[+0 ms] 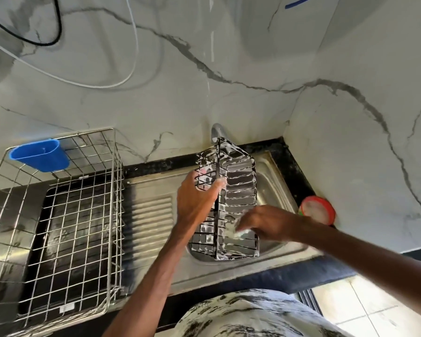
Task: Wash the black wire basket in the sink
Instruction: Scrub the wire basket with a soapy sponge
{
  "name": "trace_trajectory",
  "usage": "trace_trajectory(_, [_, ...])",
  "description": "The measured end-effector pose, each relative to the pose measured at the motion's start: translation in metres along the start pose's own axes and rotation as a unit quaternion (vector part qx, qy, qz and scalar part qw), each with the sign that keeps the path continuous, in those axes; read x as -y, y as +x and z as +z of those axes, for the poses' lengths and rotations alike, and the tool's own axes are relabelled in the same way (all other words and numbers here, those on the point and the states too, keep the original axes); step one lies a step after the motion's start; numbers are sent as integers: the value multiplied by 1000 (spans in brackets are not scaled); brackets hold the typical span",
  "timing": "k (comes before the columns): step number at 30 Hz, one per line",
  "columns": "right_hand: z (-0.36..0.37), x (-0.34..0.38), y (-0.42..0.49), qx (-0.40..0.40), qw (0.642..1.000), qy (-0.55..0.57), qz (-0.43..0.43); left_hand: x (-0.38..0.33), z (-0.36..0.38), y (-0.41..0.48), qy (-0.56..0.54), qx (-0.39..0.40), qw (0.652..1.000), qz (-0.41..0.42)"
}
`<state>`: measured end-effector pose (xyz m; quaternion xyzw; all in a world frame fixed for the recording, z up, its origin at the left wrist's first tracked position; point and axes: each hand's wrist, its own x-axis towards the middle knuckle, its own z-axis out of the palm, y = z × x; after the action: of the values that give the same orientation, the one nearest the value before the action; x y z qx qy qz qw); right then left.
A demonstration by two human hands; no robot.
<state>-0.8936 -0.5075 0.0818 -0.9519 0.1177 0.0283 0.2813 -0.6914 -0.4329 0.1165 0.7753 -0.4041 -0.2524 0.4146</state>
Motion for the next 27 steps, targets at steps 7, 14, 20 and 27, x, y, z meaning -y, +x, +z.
trace_trajectory(7, [22,4,-23,0,999,45,9,8,-8,-6,-23,-46,998,21])
trace_trajectory(14, [58,16,-18,-171,981,78,52,11,-2,-14,-126,-127,980,86])
trace_trajectory(20, [59,2,-17,-194,981,26,12,8,0,-17,-172,-134,960,173])
trace_trajectory(27, [70,47,-14,-216,975,55,6,9,2,-10,-198,-142,949,198])
